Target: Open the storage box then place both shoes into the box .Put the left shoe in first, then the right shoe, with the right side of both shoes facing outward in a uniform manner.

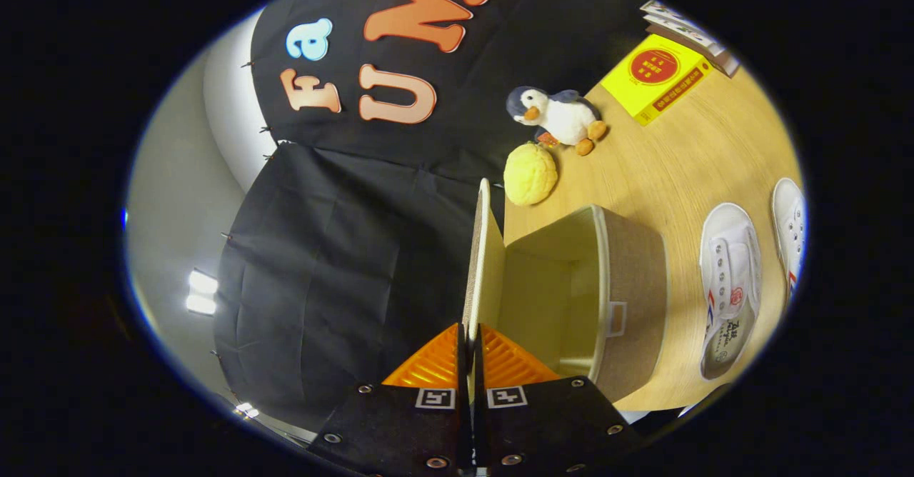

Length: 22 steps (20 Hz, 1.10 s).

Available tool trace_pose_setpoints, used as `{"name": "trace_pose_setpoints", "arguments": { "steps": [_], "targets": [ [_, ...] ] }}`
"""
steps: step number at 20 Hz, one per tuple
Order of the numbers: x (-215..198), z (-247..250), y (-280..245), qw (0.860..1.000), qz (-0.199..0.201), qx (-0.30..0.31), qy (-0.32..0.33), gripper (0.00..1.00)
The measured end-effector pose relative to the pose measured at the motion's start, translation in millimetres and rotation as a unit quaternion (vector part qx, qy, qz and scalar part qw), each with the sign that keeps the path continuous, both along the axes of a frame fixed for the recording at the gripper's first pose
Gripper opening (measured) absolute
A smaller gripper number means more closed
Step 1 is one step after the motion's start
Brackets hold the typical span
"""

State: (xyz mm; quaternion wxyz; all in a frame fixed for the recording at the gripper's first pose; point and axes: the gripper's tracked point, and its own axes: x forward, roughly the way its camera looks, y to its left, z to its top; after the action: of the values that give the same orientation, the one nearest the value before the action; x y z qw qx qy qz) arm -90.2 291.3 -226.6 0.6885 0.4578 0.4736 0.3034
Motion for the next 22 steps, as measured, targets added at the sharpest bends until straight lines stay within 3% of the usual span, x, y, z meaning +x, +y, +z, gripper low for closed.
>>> {"name": "trace_pose_setpoints", "arguments": {
  "steps": [6, 11, 17, 22],
  "targets": [
    [12.7, 34.1, 52.8, 0.998, 0.035, -0.02, -0.051, 0.06],
    [15.9, 49.7, 127.1, 0.995, 0.069, -0.034, -0.07, 0.06],
    [3.9, 29.7, 215.6, 0.989, 0.113, -0.07, -0.068, 0.08],
    [-7.0, 10.2, 254.0, 0.984, 0.136, -0.101, -0.05, 0.08]
  ]
}}
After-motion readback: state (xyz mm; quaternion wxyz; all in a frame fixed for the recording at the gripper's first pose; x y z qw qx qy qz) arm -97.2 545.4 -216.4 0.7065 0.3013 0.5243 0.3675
